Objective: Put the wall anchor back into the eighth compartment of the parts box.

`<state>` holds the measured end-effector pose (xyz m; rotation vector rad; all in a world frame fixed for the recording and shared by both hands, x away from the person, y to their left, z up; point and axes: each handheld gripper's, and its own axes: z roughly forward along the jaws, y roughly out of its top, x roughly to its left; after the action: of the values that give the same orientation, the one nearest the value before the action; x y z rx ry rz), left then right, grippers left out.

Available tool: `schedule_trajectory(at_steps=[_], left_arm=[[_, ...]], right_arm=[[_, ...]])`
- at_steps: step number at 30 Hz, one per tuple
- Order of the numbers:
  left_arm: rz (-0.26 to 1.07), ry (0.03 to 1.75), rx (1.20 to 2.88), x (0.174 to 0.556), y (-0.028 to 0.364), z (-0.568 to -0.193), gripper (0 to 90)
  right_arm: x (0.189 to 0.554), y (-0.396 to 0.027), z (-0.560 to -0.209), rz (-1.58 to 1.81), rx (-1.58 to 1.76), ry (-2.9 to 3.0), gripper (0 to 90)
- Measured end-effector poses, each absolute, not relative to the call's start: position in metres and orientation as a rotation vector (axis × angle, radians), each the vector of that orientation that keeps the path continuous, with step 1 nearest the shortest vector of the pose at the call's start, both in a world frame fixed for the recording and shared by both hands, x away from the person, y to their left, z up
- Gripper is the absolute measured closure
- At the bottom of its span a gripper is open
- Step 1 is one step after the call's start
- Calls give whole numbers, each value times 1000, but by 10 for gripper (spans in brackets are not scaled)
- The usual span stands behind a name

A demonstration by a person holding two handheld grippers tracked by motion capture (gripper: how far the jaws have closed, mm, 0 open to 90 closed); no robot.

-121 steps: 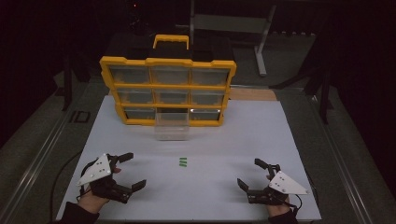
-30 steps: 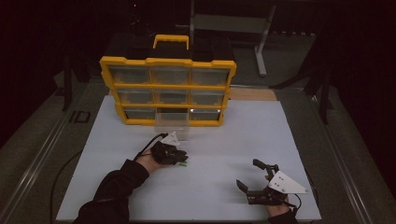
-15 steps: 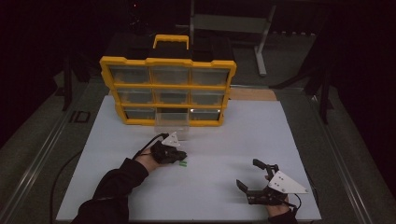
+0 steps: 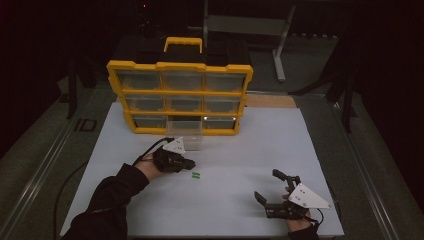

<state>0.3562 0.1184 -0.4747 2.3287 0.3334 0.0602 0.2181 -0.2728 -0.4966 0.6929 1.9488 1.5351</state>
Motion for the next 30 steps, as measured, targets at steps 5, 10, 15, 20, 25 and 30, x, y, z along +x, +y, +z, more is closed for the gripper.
schedule_trajectory(at_steps=[5,10,15,20,25,30], left_arm=[[78,316,2329,357,126,-456,841],[91,287,2327,359,133,-431,841],[111,280,2307,363,139,-411,841],[166,269,2291,370,145,-379,841],[192,276,2277,375,147,-366,840],[233,315,2228,388,153,-349,840]], right_arm=[[218,-271,-497,1524,673,1956,82],[218,-270,-497,1524,667,1958,81],[218,-272,-497,1521,681,1941,81],[217,-271,-497,1525,672,1947,82],[217,-272,-497,1528,675,1947,82],[218,-272,-497,1531,674,1952,82]])
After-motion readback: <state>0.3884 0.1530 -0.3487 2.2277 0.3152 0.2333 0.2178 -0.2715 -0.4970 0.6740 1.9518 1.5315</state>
